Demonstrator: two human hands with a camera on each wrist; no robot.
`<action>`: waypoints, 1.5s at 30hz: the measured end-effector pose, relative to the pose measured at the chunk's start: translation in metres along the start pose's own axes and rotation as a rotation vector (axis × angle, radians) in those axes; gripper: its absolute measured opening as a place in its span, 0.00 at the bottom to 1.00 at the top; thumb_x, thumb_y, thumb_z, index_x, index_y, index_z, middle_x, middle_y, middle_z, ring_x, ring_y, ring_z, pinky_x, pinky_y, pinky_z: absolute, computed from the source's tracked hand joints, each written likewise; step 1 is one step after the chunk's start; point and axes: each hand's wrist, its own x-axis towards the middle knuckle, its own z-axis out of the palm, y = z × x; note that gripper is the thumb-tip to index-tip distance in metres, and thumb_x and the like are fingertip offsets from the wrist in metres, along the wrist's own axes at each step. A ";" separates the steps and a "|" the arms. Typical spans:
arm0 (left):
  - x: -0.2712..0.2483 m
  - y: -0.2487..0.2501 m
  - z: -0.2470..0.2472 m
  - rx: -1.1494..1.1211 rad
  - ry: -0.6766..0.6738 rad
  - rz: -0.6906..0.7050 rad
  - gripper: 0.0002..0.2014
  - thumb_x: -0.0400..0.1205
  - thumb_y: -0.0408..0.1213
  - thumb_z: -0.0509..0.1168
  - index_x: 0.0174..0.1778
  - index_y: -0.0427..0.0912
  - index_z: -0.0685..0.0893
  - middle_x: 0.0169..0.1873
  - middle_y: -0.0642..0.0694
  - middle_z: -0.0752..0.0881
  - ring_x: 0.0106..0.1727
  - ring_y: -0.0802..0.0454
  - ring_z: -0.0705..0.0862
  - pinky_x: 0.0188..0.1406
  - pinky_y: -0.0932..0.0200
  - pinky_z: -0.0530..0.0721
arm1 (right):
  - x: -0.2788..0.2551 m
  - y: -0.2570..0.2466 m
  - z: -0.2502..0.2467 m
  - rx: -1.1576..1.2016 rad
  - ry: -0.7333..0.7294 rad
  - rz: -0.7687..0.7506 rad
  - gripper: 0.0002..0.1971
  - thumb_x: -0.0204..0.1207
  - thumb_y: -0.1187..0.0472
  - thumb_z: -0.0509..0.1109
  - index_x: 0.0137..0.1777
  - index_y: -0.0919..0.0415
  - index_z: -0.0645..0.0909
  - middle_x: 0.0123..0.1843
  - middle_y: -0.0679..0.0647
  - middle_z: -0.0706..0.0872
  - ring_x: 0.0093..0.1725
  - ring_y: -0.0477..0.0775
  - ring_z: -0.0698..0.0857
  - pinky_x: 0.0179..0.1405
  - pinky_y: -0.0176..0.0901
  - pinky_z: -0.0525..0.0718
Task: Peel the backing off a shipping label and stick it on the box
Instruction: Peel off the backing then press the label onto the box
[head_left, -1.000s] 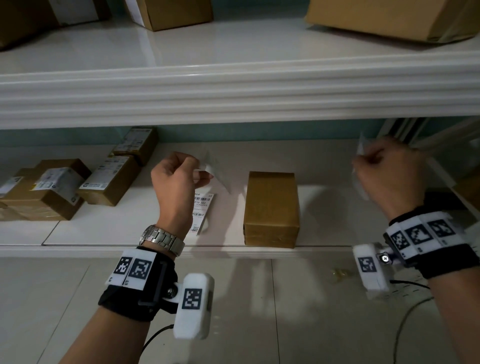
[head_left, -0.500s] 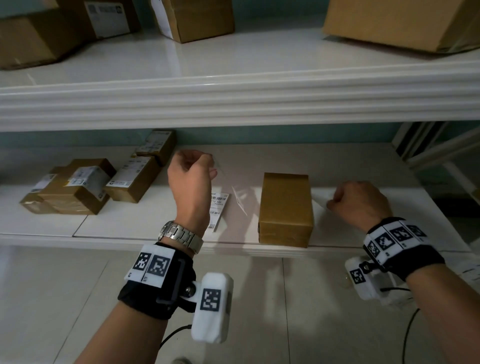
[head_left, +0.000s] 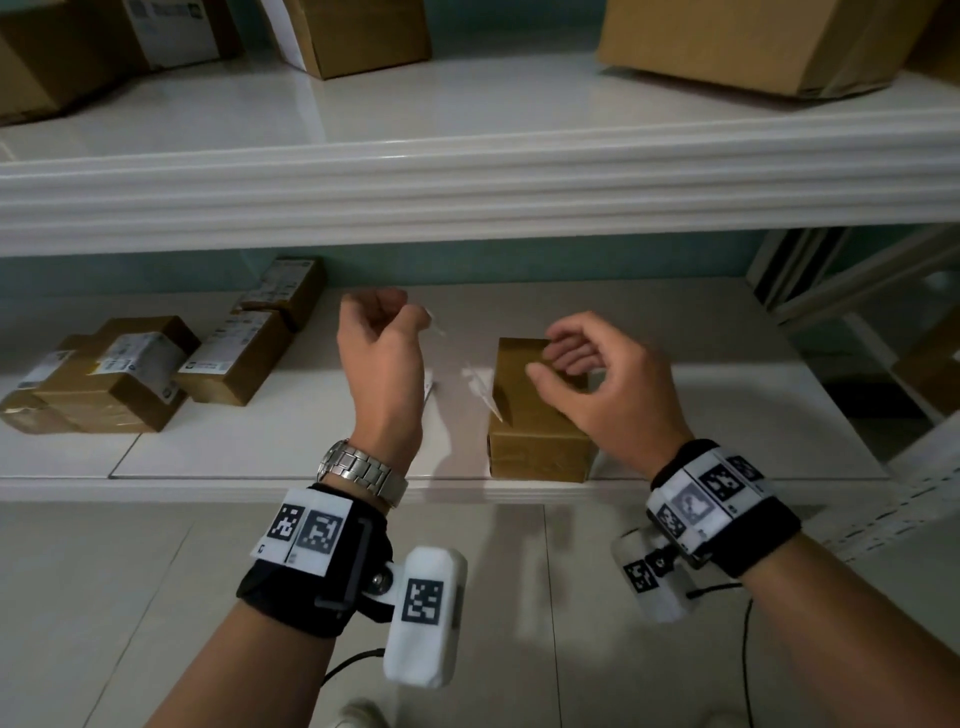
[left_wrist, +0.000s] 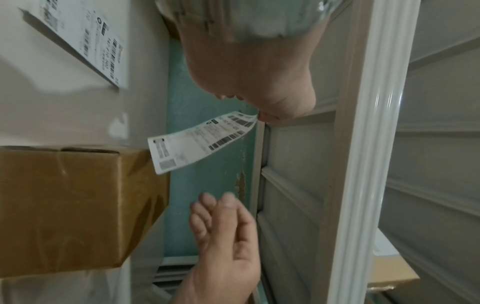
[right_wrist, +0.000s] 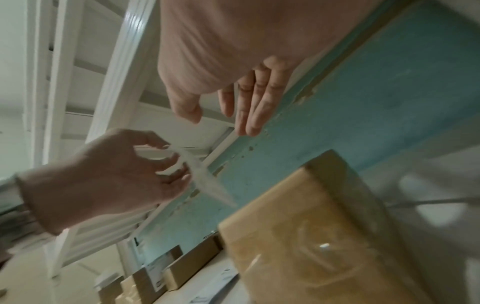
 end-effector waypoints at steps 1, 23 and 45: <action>-0.001 -0.002 0.001 0.006 -0.001 0.001 0.15 0.68 0.35 0.67 0.52 0.40 0.81 0.44 0.49 0.80 0.45 0.53 0.79 0.51 0.56 0.79 | 0.000 -0.003 0.004 0.015 -0.012 -0.026 0.21 0.73 0.45 0.76 0.57 0.60 0.85 0.46 0.50 0.90 0.43 0.45 0.89 0.43 0.38 0.90; -0.008 -0.016 0.019 0.018 -0.115 -0.053 0.10 0.78 0.28 0.68 0.55 0.39 0.81 0.47 0.48 0.82 0.50 0.52 0.82 0.53 0.54 0.81 | 0.004 -0.016 0.019 -0.020 0.083 -0.057 0.16 0.66 0.49 0.85 0.42 0.60 0.89 0.34 0.48 0.89 0.32 0.48 0.87 0.34 0.42 0.86; -0.002 -0.021 0.011 0.172 -0.263 -0.178 0.12 0.82 0.34 0.70 0.61 0.41 0.85 0.55 0.45 0.89 0.56 0.50 0.86 0.56 0.53 0.83 | 0.024 0.003 0.000 0.353 0.236 0.501 0.04 0.74 0.66 0.79 0.42 0.59 0.87 0.43 0.53 0.94 0.40 0.46 0.94 0.34 0.35 0.88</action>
